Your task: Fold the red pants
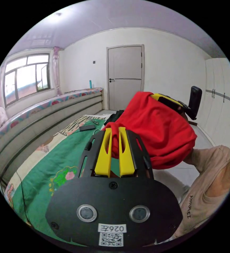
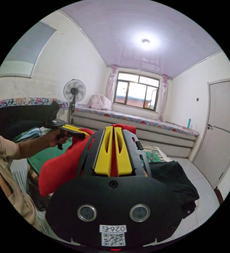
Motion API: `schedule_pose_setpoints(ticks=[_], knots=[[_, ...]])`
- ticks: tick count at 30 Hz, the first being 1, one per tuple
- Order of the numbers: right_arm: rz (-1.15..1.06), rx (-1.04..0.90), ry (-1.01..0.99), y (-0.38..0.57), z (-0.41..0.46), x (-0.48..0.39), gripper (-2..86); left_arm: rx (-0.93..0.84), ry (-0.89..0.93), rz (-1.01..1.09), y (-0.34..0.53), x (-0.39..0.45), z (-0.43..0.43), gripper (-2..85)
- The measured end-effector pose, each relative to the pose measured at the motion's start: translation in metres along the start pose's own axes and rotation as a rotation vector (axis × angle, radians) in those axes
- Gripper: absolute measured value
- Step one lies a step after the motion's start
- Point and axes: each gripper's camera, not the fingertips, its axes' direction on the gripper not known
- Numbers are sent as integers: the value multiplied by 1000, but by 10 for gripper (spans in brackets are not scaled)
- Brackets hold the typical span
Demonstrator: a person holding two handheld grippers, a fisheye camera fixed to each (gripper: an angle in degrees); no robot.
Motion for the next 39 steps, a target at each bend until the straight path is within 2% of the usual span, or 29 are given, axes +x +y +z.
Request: schedule_pose_setpoints(ticks=[2, 4, 8, 11, 15, 19, 24, 30, 36, 39], knots=[[-17, -18, -52, -13, 39, -28, -15, 34, -119, -31, 27, -21, -48, 43], [-16, -114, -81, -14, 103, -60, -15, 33, -196, -88, 62, -43, -83, 45], [52, -418, -181, 22, 214, -86, -13, -265, -268, -268, 173, -105, -97, 74], [180, -511, -246, 56, 266, -100, -9, -317, -400, -472, 249, -158, -123, 104], [194, -552, -396, 64, 316, -144, 6, -213, -331, -752, 310, -232, -158, 116], [59, -607, -561, 69, 363, -220, 42, -237, -322, -831, 338, -278, -157, 124], [-78, -635, -721, 92, 390, -304, 79, -282, -192, -918, 386, -314, -146, 129], [-243, -623, -684, 108, 403, -365, 120, -255, -172, -861, 400, -320, -159, 161], [-109, -662, -762, 122, 436, -355, 117, -271, -68, -922, 430, -344, -157, 177], [-110, -683, -729, 122, 447, -345, 60, -270, -16, -946, 441, -356, -154, 185]])
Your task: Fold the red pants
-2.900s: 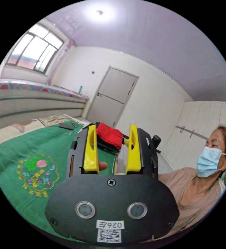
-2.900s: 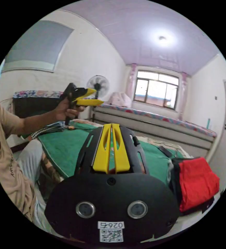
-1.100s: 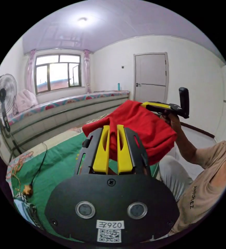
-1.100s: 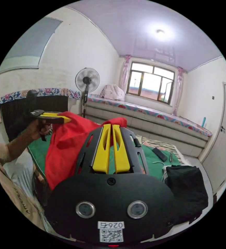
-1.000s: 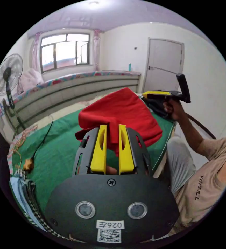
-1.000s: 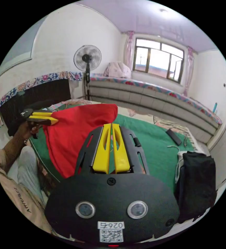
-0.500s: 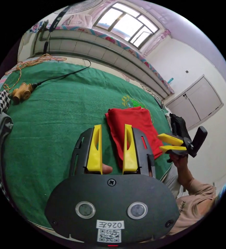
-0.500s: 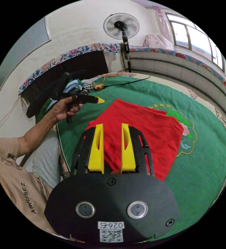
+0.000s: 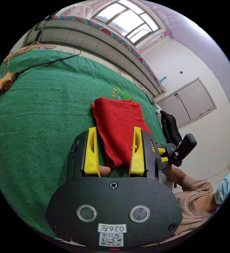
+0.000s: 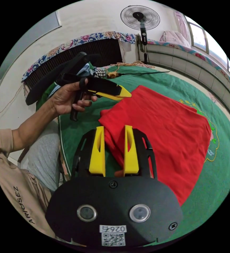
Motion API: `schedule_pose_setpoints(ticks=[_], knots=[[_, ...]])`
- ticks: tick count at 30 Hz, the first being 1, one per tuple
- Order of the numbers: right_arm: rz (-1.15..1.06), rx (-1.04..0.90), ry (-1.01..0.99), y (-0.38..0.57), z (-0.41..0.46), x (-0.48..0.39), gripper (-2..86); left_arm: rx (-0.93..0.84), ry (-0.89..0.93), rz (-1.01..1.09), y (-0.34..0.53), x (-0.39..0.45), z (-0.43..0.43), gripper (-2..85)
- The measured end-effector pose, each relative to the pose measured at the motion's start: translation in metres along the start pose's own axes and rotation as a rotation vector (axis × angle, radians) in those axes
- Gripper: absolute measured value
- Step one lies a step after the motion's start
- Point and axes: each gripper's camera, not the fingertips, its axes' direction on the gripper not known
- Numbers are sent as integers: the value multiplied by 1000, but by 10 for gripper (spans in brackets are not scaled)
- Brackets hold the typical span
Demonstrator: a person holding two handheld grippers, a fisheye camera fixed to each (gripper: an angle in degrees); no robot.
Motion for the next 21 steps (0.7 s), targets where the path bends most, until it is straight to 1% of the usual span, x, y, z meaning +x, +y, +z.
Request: schedule_pose_setpoints(ticks=[1, 4, 10, 14, 17, 20, 21], knots=[[14, 4, -9, 0, -1, 6, 35, 0, 1, 0, 0, -2, 0, 186], [56, 38, -7, 0, -11, 19, 0, 20, -8, 8, -1, -11, -9, 186], [219, 201, -63, 13, -61, 75, -14, 58, 31, 5, -3, -32, -26, 182], [333, 296, -22, 35, -98, 117, -14, 13, 9, 12, -6, -38, -18, 172], [466, 379, 23, 62, -135, 158, -13, -22, -22, 42, -9, -34, -10, 178], [672, 449, 118, 102, -181, 208, -11, -29, -70, 70, -9, -30, -10, 180], [780, 491, 143, 125, -199, 228, -10, -28, -73, 70, -9, -30, -10, 179]])
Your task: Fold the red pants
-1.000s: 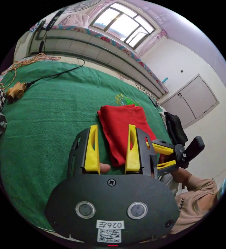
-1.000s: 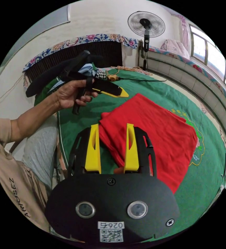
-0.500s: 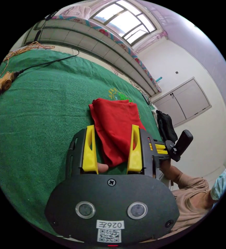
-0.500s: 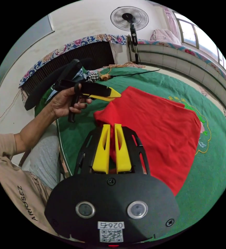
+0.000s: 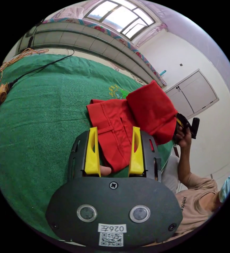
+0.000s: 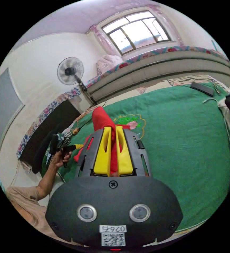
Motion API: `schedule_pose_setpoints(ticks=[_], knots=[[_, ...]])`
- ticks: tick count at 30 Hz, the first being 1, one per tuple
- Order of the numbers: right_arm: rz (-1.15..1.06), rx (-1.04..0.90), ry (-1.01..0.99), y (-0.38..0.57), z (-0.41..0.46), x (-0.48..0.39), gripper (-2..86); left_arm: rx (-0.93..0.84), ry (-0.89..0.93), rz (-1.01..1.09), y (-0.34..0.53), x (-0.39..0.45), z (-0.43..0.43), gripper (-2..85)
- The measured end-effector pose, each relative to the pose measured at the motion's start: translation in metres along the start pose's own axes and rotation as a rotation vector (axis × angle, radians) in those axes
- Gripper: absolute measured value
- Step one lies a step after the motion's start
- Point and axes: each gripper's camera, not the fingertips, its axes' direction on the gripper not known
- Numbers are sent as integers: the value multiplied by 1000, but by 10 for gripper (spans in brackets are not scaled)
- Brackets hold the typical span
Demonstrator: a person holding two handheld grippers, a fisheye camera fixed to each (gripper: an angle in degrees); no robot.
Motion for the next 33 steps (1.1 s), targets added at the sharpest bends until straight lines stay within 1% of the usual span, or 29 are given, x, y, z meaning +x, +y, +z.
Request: schedule_pose_setpoints(ticks=[1, 2, 4, 6, 7, 9, 13, 14, 16, 19, 23, 26, 28, 29, 30, 31, 33], knots=[[103, 51, 30, -3, -19, 29, -9, 0, -1, -2, 0, 0, 0, 179], [149, 76, 49, -3, -27, 41, -7, 0, -2, -6, 0, -2, 0, 179], [317, 189, 150, 4, -57, 84, 6, -4, -1, -10, -1, -3, 1, 178], [376, 263, 149, 9, -70, 98, 19, -10, -10, -11, -2, -3, 1, 178], [370, 277, 137, 8, -72, 100, 25, -12, -14, -10, -2, -3, 1, 177], [300, 238, 149, -1, -63, 90, 33, -21, -30, -4, -3, -1, 1, 177], [26, 47, 203, -24, -14, 44, 62, -38, -46, 20, -7, 3, 2, 172], [-12, 21, 216, -25, -6, 37, 68, -44, -38, 29, -8, 4, 4, 174], [-163, -79, 276, -29, 25, 13, 85, -48, -18, 38, -9, 5, 6, 178], [-299, -177, 364, -29, 60, -8, 94, -55, 10, 64, -12, 7, 8, 181], [-366, -226, 409, -27, 93, -17, 108, -115, -23, 100, -25, 13, 19, 149], [-398, -264, 430, -25, 120, -19, 137, -137, -50, 172, -29, 21, 21, 129], [-432, -352, 512, -22, 147, -16, 144, -125, -61, 196, -26, 21, 17, 109], [-440, -369, 539, -22, 152, -16, 138, -111, -25, 190, -24, 17, 11, 88], [-457, -361, 551, -26, 151, -19, 124, -92, 65, 161, -23, 10, 4, 64], [-453, -332, 563, -31, 143, -21, 70, -81, 104, 136, -23, 5, 1, 52], [-435, -255, 583, -40, 124, -19, 15, -10, 210, 66, -22, -12, -16, 46]])
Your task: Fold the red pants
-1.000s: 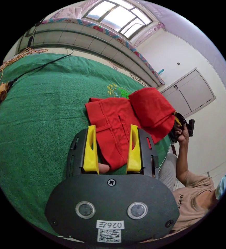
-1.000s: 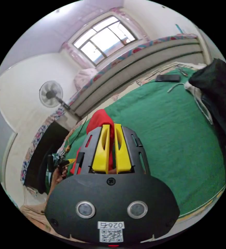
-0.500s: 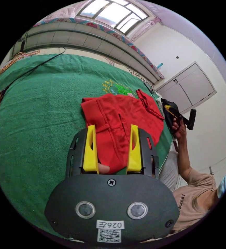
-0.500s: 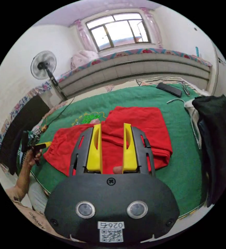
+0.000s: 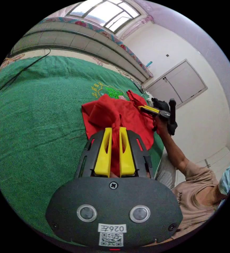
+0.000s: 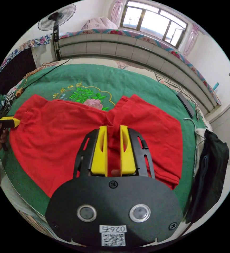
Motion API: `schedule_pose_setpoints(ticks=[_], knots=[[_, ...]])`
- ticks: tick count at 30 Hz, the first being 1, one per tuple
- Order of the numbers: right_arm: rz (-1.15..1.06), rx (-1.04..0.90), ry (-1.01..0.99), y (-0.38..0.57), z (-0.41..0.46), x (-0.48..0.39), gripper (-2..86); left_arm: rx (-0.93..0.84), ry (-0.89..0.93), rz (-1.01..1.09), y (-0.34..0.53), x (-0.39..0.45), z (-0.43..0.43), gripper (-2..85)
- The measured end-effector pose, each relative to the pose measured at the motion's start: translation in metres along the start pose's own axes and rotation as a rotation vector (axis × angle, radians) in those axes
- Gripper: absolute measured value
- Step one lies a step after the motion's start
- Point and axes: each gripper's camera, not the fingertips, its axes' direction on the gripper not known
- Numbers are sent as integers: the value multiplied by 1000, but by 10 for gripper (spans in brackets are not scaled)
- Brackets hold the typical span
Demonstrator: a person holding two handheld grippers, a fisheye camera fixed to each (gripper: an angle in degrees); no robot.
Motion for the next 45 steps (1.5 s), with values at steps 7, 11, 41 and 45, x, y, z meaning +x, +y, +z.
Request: schedule_pose_setpoints(ticks=[7, 11, 41, 45], knots=[[310, 268, -181, 5, -99, 132, -10, 265, 51, 73, -5, 23, -92, 40], [457, 407, -222, 20, -150, 204, -10, 373, -115, 165, -15, 57, -160, 42], [189, -155, 25, 78, -9, 250, -9, -175, -776, 130, -30, 47, -89, 1], [207, 19, -45, 97, -60, 272, -15, 89, -562, 129, -3, 61, -165, -7]])
